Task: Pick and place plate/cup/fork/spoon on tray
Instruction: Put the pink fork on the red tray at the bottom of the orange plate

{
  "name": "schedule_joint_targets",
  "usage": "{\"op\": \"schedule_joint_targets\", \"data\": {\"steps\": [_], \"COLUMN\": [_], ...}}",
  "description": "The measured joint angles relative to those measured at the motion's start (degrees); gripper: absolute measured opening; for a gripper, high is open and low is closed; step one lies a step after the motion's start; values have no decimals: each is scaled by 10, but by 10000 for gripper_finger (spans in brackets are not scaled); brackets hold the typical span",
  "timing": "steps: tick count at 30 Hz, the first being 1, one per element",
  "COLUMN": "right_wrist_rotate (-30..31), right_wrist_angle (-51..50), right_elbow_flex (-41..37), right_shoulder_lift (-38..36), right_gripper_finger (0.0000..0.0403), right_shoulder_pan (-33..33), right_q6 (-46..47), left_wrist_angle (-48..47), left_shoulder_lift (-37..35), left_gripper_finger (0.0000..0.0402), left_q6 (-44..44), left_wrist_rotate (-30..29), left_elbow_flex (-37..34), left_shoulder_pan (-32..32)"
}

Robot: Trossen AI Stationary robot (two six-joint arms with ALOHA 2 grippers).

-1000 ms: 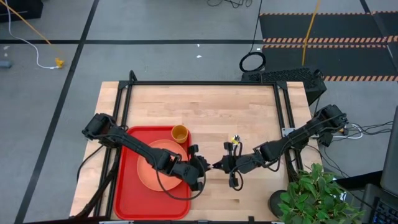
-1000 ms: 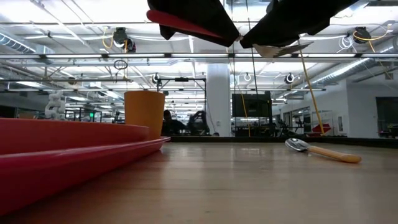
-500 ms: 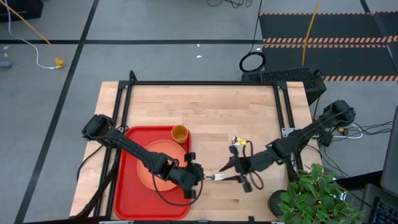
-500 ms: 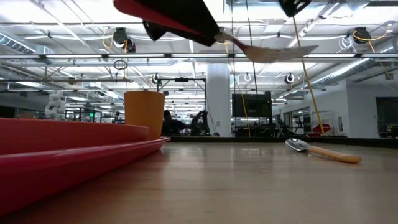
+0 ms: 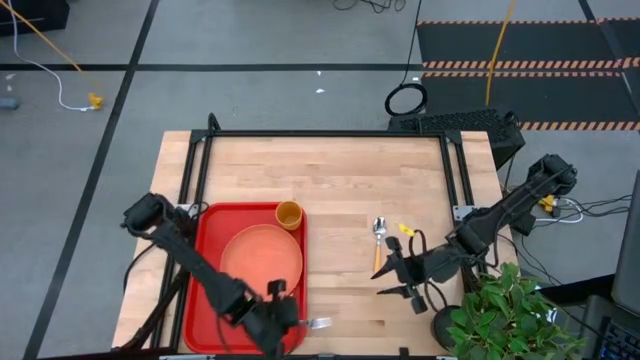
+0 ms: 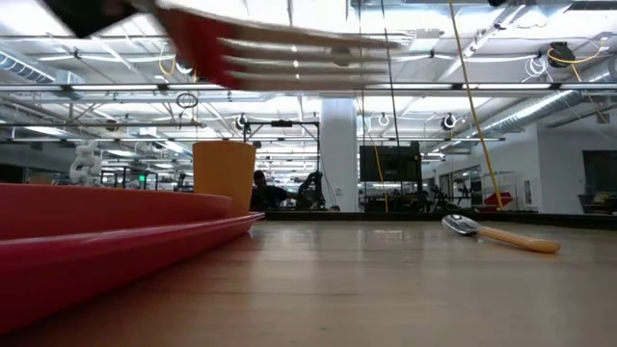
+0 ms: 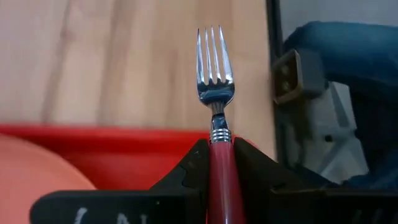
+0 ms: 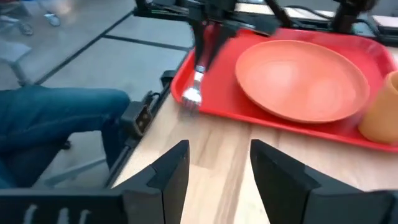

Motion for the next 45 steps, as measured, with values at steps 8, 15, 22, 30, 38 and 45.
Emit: {"op": "schedule_joint_targets", "data": {"steps": [8, 15, 22, 30, 38, 45], "right_wrist_rotate": [8, 16, 36, 36, 35, 33], "right_wrist_angle": [12, 14, 15, 53, 97, 109], "right_elbow_flex": [0, 0, -3, -29, -41, -41], "right_shoulder_lift": [0, 0, 0, 0, 0, 0], "right_gripper_finger": [164, 164, 164, 164, 164, 164], "right_shoulder_pan": [0, 0, 0, 0, -5, -5], "right_q6": [4, 4, 4, 0, -26, -26], "left_wrist_angle": [-52, -116, -142, -171, -170, -168], "left_shoulder_lift": [0, 1, 23, 66, 81, 82], "left_gripper_finger": [55, 55, 55, 55, 55, 89], "left_q6": [-107, -178, -187, -181, -168, -188], "left_wrist_rotate": [-78, -116, -133, -133, -152, -156], "left_elbow_flex": [0, 0, 0, 0, -17, -62], "left_shoulder_pan": [-86, -144, -177, -181, -180, -181]}}
